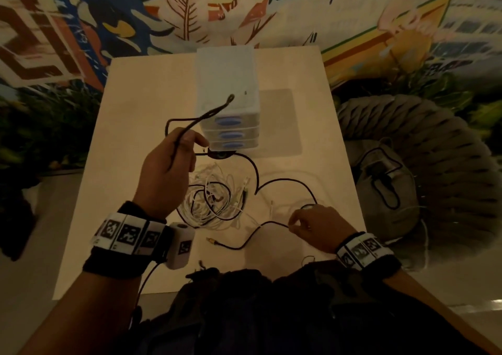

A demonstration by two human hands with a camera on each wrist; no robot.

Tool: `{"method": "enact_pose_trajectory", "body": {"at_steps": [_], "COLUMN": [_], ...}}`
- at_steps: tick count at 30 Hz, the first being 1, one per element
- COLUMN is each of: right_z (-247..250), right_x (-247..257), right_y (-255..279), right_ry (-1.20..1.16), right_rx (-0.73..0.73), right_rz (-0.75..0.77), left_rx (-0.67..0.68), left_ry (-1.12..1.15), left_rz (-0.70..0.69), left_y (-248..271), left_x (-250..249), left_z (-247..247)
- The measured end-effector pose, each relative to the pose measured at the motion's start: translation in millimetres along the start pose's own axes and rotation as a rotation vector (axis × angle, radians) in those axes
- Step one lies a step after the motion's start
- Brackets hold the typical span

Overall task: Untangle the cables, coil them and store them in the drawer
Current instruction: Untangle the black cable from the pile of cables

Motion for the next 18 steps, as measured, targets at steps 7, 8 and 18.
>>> {"method": "enact_pose_trajectory", "body": {"at_steps": [7,8,18], "right_z": [52,61,118], "right_x": [47,55,161], "right_y": [0,1,43], "right_ry": [-0.099,-0.127,-0.144], "right_rx": [-0.364,-0.415,-0.817], "right_rz": [0.115,0.136,0.384], "left_rx": [0.15,0.163,0.19], "left_ry": [-0.017,-0.017,0.039], "left_rz": [-0.094,-0.099,-0.185], "left_y": [18,21,25], "left_x": [15,19,35], "left_z": [10,12,37]}}
Point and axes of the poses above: each hand's wrist, its own y-axis away from the middle knuckle, its own z-axis out of the back of the hand, x = y × z, the point moved 1 cm from there along -y, towards the middle knuckle, and after that the axes turned 15 degrees about -y, right-handed, at the moved point
